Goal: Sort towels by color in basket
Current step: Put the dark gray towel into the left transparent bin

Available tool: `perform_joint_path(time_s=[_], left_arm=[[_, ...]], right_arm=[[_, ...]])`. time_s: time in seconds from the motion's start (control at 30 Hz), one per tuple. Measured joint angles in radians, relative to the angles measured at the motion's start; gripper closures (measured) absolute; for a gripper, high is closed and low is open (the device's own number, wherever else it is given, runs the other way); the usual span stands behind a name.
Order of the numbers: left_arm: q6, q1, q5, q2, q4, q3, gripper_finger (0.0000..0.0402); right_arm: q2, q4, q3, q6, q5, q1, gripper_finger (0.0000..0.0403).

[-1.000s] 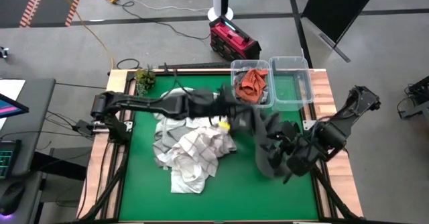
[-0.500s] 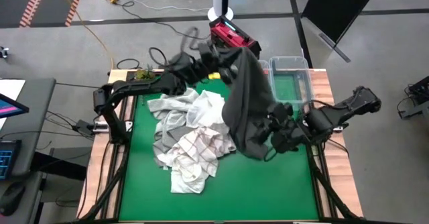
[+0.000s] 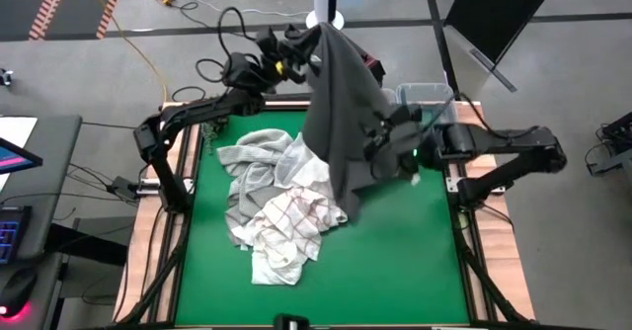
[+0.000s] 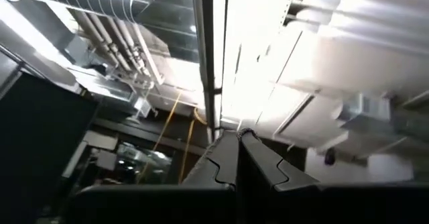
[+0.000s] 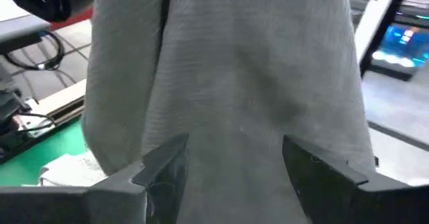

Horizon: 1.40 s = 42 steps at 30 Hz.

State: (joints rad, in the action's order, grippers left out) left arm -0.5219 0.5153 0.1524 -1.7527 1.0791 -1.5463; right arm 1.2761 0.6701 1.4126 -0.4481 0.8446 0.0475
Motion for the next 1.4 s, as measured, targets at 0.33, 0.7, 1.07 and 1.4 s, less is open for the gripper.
perform_joint_path(time_s=[0.33,0.7,1.07,1.4], left_arm=[[-0.111,0.060,0.033,-0.001,0.093,0.000,0.0401],[-0.084,0.052,0.218,-0.001,-0.015,0.000,0.0402],[-0.129,0.042,0.341,-0.001,-0.043,-0.001,0.0402],[-0.198,0.041,0.398,-0.001,-0.034,-0.002,0.0402]], right_arm=[[0.002,-0.014,0.178,0.443,-0.216,-0.236,0.0132],[0.033,-0.013,0.234,0.579,-0.657,-0.456,0.0132],[0.162,-0.282,0.234,0.610,-0.977,-0.489,0.0132],[0.319,-0.320,0.234,0.621,-1.032,-0.464,0.0132]])
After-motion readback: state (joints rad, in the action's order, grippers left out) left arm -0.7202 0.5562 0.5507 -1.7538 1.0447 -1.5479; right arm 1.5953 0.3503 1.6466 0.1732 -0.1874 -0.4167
